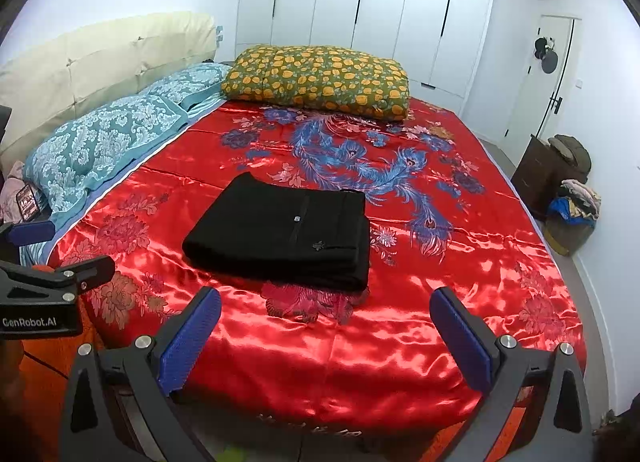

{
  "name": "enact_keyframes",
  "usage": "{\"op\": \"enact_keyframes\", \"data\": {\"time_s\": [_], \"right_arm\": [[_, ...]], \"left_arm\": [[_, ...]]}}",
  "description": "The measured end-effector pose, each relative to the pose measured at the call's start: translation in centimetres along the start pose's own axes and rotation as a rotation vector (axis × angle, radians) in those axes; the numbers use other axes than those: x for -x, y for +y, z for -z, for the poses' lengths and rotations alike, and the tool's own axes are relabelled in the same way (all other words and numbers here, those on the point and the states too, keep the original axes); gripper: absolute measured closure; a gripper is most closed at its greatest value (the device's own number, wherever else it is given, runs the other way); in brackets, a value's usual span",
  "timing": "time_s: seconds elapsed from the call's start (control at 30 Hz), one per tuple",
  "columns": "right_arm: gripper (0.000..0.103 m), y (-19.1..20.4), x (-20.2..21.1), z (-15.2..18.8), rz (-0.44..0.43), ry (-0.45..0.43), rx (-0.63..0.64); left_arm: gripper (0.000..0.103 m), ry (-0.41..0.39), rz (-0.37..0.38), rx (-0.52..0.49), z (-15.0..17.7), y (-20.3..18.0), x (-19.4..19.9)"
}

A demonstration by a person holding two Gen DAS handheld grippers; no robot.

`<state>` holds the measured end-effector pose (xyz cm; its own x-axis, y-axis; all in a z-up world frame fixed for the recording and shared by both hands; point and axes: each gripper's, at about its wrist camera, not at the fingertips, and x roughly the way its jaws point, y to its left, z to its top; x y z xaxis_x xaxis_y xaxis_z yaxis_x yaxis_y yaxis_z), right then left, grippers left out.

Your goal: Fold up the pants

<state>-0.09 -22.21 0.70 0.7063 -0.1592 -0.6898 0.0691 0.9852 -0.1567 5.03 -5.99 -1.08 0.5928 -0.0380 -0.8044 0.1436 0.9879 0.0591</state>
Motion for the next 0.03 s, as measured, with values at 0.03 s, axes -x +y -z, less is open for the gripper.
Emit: {"op": "enact_keyframes", "data": {"time_s": [0.03], "right_arm": [[0.000, -0.02, 0.00, 0.02, 0.000, -0.002, 0.001]], "left_arm": [[0.001, -0.008, -0.008, -0.009, 0.03, -0.20, 0.14]]}}
